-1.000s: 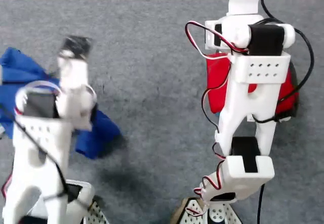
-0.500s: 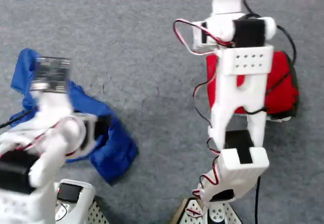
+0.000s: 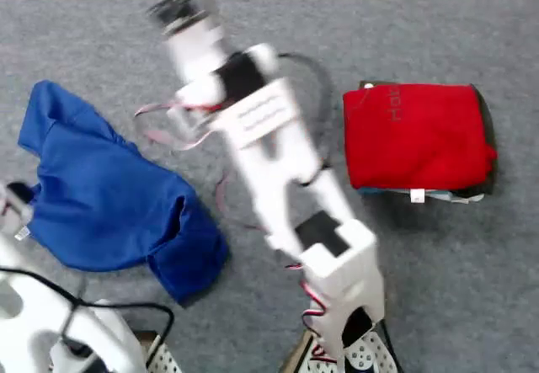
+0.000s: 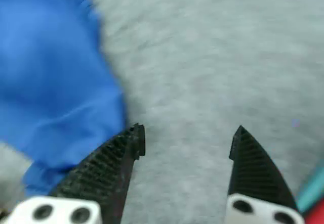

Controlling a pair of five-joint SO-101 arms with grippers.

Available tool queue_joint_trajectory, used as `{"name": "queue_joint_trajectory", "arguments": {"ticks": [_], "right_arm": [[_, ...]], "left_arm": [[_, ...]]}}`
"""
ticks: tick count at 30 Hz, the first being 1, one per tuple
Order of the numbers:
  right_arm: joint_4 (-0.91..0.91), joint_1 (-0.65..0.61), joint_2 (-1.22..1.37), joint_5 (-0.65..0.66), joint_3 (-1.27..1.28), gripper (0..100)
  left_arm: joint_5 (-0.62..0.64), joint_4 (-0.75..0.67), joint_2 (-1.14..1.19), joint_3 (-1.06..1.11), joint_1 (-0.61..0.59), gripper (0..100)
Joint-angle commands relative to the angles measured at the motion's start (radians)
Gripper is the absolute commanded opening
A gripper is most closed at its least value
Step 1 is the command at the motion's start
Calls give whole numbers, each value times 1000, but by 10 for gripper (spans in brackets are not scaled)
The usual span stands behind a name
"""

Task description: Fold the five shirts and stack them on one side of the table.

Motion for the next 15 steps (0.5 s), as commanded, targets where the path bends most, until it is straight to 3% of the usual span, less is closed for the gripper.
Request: {"name": "queue_joint_trajectory", "arguments": {"ticks": [1,7,15], "right_arm": [[0,-153,38,-40,-42,278],[-11,-302,122,-74,-35,278],[-40,-297,372,-74,-53,277]], "left_arm": [[-57,-97,65,57,-129,282],[-77,-209,168,106,-281,282],[-77,-264,242,103,-399,282]]}}
